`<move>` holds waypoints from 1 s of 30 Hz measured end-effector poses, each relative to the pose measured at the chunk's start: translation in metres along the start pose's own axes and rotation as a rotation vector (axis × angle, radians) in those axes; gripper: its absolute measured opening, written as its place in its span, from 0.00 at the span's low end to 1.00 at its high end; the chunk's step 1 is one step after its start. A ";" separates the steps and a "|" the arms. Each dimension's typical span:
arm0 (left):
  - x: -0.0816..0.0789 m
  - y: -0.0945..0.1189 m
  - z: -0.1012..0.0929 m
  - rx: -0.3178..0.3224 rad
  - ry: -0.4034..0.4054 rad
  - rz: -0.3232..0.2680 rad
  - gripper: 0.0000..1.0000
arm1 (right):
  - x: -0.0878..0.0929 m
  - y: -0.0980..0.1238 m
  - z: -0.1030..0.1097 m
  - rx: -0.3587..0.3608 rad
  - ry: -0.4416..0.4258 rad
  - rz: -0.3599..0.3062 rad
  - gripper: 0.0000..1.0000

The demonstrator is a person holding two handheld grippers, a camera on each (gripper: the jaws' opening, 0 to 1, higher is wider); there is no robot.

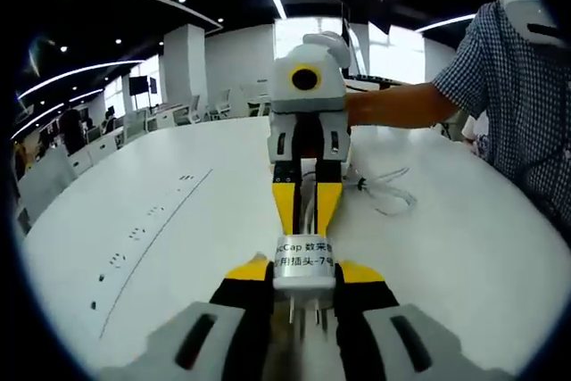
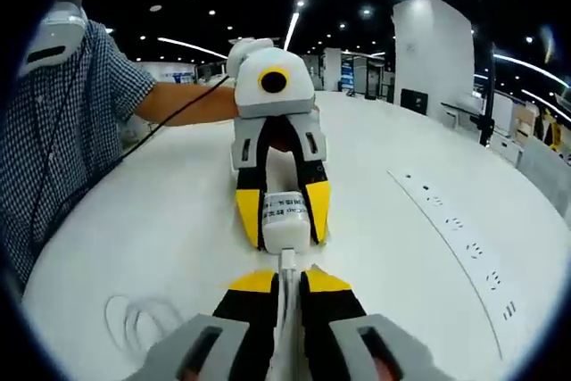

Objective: Plug the desk Type‑C cable into the charger adapter.

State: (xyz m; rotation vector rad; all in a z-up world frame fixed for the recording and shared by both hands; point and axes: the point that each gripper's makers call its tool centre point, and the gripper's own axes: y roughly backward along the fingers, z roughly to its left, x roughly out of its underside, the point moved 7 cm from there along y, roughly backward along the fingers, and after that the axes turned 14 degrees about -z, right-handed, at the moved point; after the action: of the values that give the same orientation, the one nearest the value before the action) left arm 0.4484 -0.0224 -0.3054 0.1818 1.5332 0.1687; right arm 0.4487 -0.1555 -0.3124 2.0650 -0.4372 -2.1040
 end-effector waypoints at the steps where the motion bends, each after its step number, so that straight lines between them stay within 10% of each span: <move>1: 0.000 0.000 0.000 0.001 0.000 -0.004 0.27 | 0.000 -0.002 0.000 -0.015 0.006 -0.005 0.09; 16: -0.003 -0.002 0.002 0.024 0.017 0.078 0.26 | -0.015 -0.005 0.008 -0.055 0.058 0.052 0.03; 30: -0.002 -0.002 0.004 0.019 0.028 0.038 0.26 | -0.010 -0.004 -0.002 -0.057 0.030 0.032 0.03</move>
State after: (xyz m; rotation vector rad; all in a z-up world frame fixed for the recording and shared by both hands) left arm 0.4527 -0.0249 -0.3042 0.2246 1.5599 0.1874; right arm 0.4512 -0.1484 -0.3046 2.0408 -0.3991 -2.0407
